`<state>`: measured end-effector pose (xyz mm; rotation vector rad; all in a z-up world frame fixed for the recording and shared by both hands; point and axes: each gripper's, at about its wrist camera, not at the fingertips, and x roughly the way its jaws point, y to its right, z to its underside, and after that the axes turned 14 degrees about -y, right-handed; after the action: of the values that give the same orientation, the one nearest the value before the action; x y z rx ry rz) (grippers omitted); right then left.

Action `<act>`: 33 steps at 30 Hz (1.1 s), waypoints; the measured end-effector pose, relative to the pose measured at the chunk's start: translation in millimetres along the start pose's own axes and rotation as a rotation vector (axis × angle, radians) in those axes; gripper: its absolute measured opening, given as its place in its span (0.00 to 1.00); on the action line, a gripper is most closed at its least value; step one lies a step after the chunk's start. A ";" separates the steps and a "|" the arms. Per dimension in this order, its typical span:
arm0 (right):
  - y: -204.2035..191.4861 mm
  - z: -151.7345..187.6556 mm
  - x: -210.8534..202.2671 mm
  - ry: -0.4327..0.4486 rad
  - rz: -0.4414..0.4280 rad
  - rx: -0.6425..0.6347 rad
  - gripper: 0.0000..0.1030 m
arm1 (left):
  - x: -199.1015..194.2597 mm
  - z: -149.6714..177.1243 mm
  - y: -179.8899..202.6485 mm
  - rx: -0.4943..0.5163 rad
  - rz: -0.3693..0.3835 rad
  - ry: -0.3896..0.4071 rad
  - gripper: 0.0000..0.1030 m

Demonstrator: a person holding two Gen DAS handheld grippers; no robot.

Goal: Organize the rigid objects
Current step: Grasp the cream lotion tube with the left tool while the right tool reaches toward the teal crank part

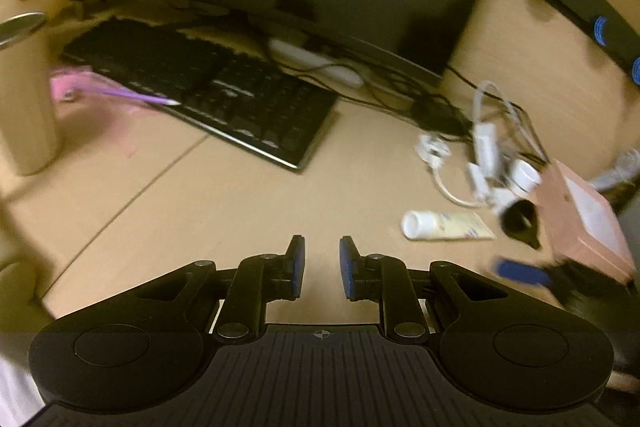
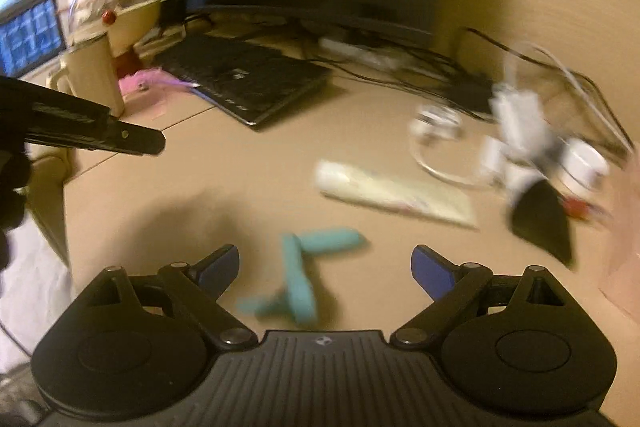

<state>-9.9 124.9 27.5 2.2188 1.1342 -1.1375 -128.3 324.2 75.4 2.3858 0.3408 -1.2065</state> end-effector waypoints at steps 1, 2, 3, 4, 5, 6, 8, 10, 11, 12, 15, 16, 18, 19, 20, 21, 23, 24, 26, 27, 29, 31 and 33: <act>-6.7 -6.9 11.0 -0.009 0.013 -0.020 0.91 | 0.9 -2.1 -1.7 0.024 0.029 -0.003 0.20; -10.6 -12.6 21.4 -0.025 0.029 -0.041 0.90 | 2.5 -5.1 -3.1 0.049 0.062 -0.005 0.20; -13.3 -16.5 30.0 -0.040 0.041 -0.061 0.88 | 1.6 -5.2 -1.1 0.069 0.083 -0.009 0.20; -15.2 -20.0 36.3 -0.057 0.048 -0.076 0.83 | 4.3 -9.1 -1.0 0.098 0.120 -0.010 0.20; -14.0 -20.6 42.0 -0.091 0.051 -0.083 0.77 | 7.1 -11.1 1.8 0.121 0.143 -0.011 0.20; -11.9 -20.9 42.8 -0.103 0.038 -0.072 0.76 | 12.3 -15.8 5.6 0.144 0.162 -0.017 0.20; -5.7 -18.0 39.8 -0.114 0.002 -0.031 0.71 | 26.0 -29.0 16.0 0.204 0.182 -0.035 0.20; -1.7 -13.3 31.8 -0.116 0.006 -0.008 0.57 | 39.7 -43.1 31.1 0.274 0.189 -0.046 0.20; -0.6 -12.1 29.3 -0.120 0.013 0.004 0.50 | 48.2 -51.7 41.8 0.319 0.195 -0.054 0.20; 1.4 -10.6 26.2 -0.131 0.010 0.015 0.50 | 54.9 -57.5 50.0 0.347 0.198 -0.060 0.20; 12.4 2.2 13.8 -0.154 0.042 0.049 0.50 | 81.5 -77.4 76.4 0.423 0.205 -0.093 0.20; 16.3 6.6 8.7 -0.159 0.070 0.056 0.50 | 90.0 -81.9 84.8 0.445 0.207 -0.104 0.20; 31.2 19.7 -4.1 -0.166 0.140 0.091 0.50 | 103.4 -87.1 97.2 0.487 0.219 -0.127 0.20; 39.6 25.3 -10.4 -0.169 0.165 0.118 0.50 | 109.5 -87.9 102.9 0.505 0.225 -0.143 0.20; 50.5 31.7 -17.9 -0.172 0.193 0.154 0.50 | 116.6 -88.5 109.3 0.522 0.226 -0.163 0.20; 60.1 36.2 -23.1 -0.175 0.220 0.187 0.50 | 121.4 -88.6 113.9 0.534 0.225 -0.177 0.20; 77.3 48.2 -36.0 -0.176 0.277 0.246 0.50 | 131.2 -84.7 123.3 0.570 0.213 -0.223 0.20; 83.4 54.3 -42.8 -0.174 0.300 0.268 0.50 | 134.1 -81.8 127.3 0.586 0.208 -0.236 0.20; 92.8 66.0 -58.7 -0.166 0.324 0.311 0.51 | 135.7 -76.1 133.1 0.609 0.206 -0.244 0.20; 95.9 70.7 -65.2 -0.163 0.326 0.330 0.52 | 135.4 -72.4 136.9 0.624 0.205 -0.246 0.20; 98.4 81.4 -80.7 -0.148 0.323 0.357 0.60 | 136.2 -66.5 146.6 0.649 0.196 -0.257 0.20; 99.1 91.3 -93.4 -0.123 0.329 0.381 0.67 | 136.0 -61.6 154.5 0.672 0.181 -0.264 0.20; 100.6 98.0 -102.9 -0.111 0.327 0.400 0.68 | 131.3 -60.4 157.4 0.681 0.184 -0.254 0.20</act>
<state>-11.1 -47.4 51.7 2.4750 0.5008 -1.4115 55.1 219.1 44.0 2.6651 -0.4328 -1.7083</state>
